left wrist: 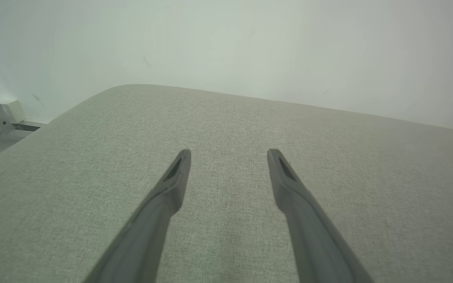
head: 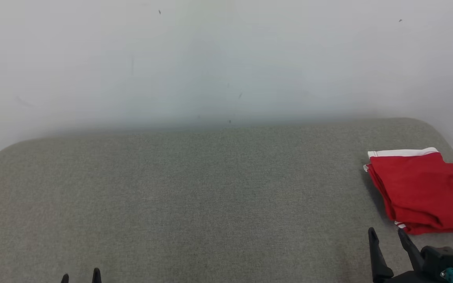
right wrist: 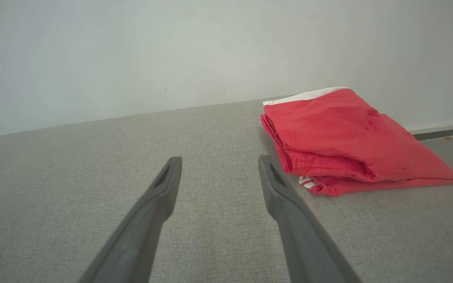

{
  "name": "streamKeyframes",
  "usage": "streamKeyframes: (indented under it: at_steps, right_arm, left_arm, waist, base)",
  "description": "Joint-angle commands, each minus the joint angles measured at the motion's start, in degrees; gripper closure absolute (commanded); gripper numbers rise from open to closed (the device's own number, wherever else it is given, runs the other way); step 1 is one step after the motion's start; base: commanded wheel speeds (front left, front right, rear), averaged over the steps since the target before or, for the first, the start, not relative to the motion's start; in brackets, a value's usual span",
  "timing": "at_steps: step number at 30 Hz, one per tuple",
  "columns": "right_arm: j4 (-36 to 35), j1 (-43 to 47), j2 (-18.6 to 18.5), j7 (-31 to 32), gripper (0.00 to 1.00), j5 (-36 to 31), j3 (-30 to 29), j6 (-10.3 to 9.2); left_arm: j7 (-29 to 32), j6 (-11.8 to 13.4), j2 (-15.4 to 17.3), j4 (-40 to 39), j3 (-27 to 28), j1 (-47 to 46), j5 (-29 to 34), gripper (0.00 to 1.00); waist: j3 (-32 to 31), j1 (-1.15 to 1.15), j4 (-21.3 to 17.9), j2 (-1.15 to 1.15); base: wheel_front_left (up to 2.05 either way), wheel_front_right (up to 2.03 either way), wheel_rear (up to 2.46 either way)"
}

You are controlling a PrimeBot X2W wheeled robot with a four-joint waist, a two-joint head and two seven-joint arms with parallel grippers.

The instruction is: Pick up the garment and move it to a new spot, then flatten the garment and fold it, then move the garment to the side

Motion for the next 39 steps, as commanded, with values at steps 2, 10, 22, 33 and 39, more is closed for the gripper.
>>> streamKeyframes:
  at_steps: [2,10,22,33,39]
  right_arm:
    - [0.2,0.9,0.2,-0.9,0.0,-0.2,0.7,0.0]
    - [1.7,1.7,0.2,-2.1,0.0,1.9,3.1,0.0]
    - [2.1,1.5,0.2,-2.2,0.0,2.9,4.4,0.0]
    - [2.8,1.3,0.2,-2.1,1.0,3.2,5.1,0.0]
    - [5.5,1.2,0.2,-1.8,1.0,5.9,5.0,0.0]
  left_arm:
    - [-0.2,-0.1,-0.1,0.2,0.1,1.0,1.0,0.0]
    - [-0.2,-0.6,-0.4,0.1,0.6,1.5,2.3,0.0]
    - [-0.2,-1.0,-1.5,0.0,1.5,1.7,3.2,0.0]
    - [0.1,-0.9,-2.1,0.3,1.8,1.3,3.1,1.0]
    - [1.5,-1.1,-2.8,2.4,2.3,0.8,0.5,1.0]
  waist:
    - [-0.2,0.01,-0.4,0.0]
    - [-0.1,0.01,-0.5,0.0]
    - [0.3,0.01,-0.6,0.0]
    - [0.6,0.01,-0.6,0.0]
    - [0.7,0.01,-0.5,0.0]
  base:
    - [0.0,0.0,0.0]
    - [0.0,0.0,0.0]
    - [0.0,0.0,0.0]
    - [0.0,0.0,0.0]
    - [0.0,0.0,0.0]
